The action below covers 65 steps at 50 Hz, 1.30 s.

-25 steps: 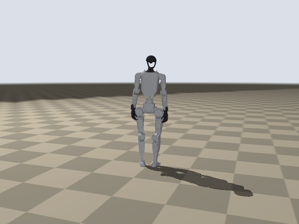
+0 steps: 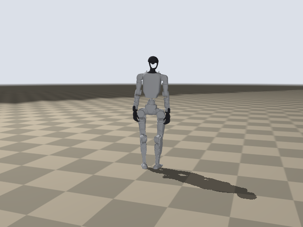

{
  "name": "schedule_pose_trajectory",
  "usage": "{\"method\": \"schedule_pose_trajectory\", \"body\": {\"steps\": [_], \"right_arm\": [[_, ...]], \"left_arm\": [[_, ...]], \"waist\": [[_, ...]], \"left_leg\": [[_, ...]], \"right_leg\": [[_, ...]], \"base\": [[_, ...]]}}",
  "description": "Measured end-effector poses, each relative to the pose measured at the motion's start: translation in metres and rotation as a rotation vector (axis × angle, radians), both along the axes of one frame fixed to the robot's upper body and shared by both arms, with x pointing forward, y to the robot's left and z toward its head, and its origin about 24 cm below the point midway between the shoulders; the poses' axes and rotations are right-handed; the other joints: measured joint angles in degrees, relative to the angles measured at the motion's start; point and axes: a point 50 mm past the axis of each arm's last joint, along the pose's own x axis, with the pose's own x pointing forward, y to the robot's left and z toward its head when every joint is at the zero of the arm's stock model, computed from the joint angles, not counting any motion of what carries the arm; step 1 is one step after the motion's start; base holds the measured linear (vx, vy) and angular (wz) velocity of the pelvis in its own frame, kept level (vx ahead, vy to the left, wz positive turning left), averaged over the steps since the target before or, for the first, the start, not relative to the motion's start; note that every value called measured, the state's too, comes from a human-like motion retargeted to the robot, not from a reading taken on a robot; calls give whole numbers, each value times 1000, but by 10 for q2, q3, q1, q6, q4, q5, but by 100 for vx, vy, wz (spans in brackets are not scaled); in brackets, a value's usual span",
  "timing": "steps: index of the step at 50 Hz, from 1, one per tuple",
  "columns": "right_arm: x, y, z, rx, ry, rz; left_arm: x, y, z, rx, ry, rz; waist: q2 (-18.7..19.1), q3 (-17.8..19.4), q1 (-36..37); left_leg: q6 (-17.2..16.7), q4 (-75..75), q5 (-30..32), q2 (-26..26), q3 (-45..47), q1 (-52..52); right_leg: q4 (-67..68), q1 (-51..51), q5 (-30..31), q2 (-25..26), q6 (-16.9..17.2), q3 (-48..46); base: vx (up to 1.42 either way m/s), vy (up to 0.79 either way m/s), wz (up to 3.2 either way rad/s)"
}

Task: Upper body actions

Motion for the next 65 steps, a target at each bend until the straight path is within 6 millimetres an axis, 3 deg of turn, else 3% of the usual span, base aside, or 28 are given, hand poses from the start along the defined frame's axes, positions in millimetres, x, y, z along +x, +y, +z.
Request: {"method": "schedule_pose_trajectory", "body": {"steps": [43,52,55,57,61,65], "right_arm": [[2,1,0,1,-9,17],[7,-6,2,-1,-7,-39],[32,-12,6,21,-64,-141],[67,-15,10,41,-165,-218],[180,-19,44,141,-475,-293],[296,-14,121,261,-810,-278]], "left_arm": [[1,0,0,4,-6,8],[15,15,3,9,3,-61],[47,29,7,2,-40,-22],[83,40,11,15,-129,33],[191,84,49,114,-446,153],[296,119,124,257,-826,279]], "waist": [[-2,10,-8],[0,2,-8],[-1,-2,-2],[0,-7,1],[3,-26,0],[7,-49,-2]], "left_leg": [[1,-1,1,-1,-3,2],[-1,4,2,0,-4,-6],[-1,5,2,-1,-3,-4],[-1,7,2,-1,-2,-4],[0,8,3,0,-2,-7],[-1,8,3,1,1,-9]], "right_leg": [[-1,2,0,0,-1,-4],[-1,-1,0,-3,0,-7],[-1,2,1,-5,-1,-8],[-1,2,2,-6,-1,-9],[-2,1,4,-5,-2,-9],[-1,-3,5,-4,-3,-7]], "base": [[0,0,0],[-1,0,0],[-4,2,-2],[0,0,0],[-2,4,1],[-2,1,-1]]}}
